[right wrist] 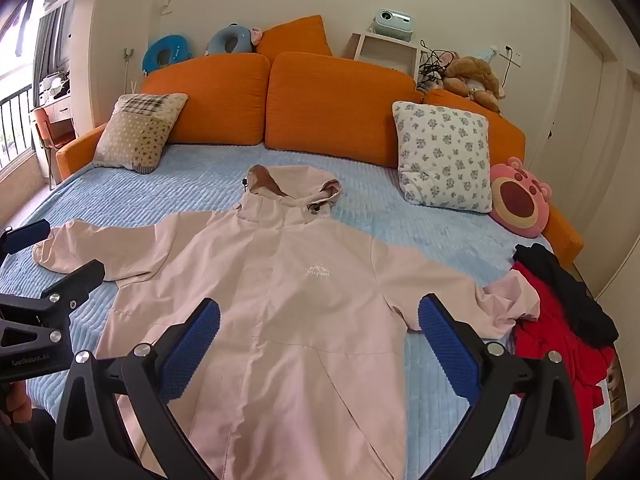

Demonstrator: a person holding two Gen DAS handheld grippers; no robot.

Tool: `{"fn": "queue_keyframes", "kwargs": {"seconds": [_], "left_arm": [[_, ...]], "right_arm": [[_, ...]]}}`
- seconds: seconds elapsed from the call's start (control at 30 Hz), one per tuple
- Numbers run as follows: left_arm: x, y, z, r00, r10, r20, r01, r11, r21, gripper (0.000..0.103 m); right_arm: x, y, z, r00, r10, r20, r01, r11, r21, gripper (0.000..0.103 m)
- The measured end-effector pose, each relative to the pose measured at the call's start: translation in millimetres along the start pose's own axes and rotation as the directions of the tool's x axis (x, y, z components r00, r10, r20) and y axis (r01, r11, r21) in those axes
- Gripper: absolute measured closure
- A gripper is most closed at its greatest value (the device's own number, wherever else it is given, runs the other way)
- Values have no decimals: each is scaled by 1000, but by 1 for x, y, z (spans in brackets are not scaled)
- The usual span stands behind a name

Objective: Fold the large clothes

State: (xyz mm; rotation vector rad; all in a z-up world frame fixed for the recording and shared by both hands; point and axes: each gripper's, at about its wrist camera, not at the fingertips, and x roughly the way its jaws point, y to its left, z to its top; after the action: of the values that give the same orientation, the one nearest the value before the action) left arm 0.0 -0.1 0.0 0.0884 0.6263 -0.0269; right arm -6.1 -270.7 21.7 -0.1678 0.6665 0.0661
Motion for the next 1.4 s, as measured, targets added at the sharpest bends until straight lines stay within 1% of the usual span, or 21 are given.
{"fn": "queue_keyframes", "kwargs": {"seconds": [0.6,0.63,0.97,1.4], "left_arm": [[2,4,4,1000,3,7,-3,1000,12,2],[-5,1,6,1000,3,7,-3,1000,13,2],[-9,-3,11,1000,5,8,-5,1000,16,2],[-9,-4,10,1000,7,10,-7,1000,16,2]], "right_arm": [[5,0,-5,1000,1,-11,-1,1000,5,5],[4,2,-5,1000,1,-10,-1,1000,5,5],[5,3,-5,1000,0,-14,0,1000,7,5],[7,5,-7,1000,-2,-17,2,1000,5,5]]}}
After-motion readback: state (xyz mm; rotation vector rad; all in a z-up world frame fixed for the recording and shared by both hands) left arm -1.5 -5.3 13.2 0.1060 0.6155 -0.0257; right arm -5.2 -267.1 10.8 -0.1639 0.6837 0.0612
